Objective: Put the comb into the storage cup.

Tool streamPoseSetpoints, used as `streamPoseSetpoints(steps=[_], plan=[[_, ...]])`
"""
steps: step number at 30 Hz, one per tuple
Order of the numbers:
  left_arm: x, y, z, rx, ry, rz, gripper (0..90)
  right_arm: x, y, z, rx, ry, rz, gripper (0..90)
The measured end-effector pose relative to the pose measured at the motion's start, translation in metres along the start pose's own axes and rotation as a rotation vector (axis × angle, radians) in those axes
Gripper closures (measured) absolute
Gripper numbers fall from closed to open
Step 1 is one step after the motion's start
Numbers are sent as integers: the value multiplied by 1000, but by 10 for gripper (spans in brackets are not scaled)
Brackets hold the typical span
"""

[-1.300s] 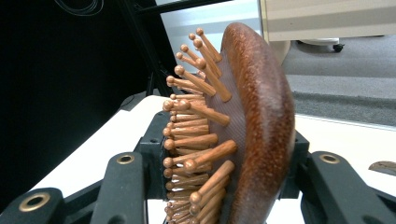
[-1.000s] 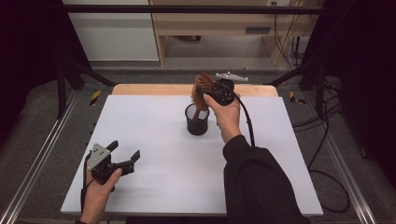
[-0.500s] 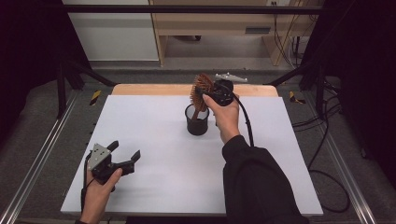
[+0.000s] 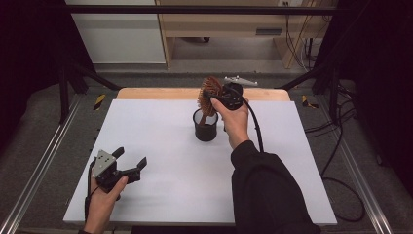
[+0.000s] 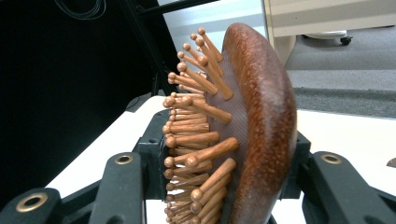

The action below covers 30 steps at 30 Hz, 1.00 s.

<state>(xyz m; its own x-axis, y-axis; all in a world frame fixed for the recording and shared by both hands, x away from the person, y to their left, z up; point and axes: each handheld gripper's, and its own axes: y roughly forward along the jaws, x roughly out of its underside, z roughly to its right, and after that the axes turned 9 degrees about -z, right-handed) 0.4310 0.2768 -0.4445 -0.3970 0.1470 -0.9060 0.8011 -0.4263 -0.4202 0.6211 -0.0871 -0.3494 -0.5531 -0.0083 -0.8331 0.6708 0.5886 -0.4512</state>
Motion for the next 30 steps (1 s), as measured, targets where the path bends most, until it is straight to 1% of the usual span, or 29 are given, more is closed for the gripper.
streamPoseSetpoints(steps=[4,5,11,16,21,30], plan=[[0,0,0,2,0,-1,61,0,2,5,0,20,3,490],[0,0,0,2,-1,-1,61,0,3,6,-2,32,3,489],[0,1,1,6,-1,-3,61,-1,5,13,-1,55,3,483],[0,1,1,7,-1,-4,61,-2,7,17,3,57,-3,473],[0,2,2,9,4,-8,61,-4,7,20,3,51,-20,463],[1,2,2,11,5,-10,61,-3,7,27,7,52,-30,441]])
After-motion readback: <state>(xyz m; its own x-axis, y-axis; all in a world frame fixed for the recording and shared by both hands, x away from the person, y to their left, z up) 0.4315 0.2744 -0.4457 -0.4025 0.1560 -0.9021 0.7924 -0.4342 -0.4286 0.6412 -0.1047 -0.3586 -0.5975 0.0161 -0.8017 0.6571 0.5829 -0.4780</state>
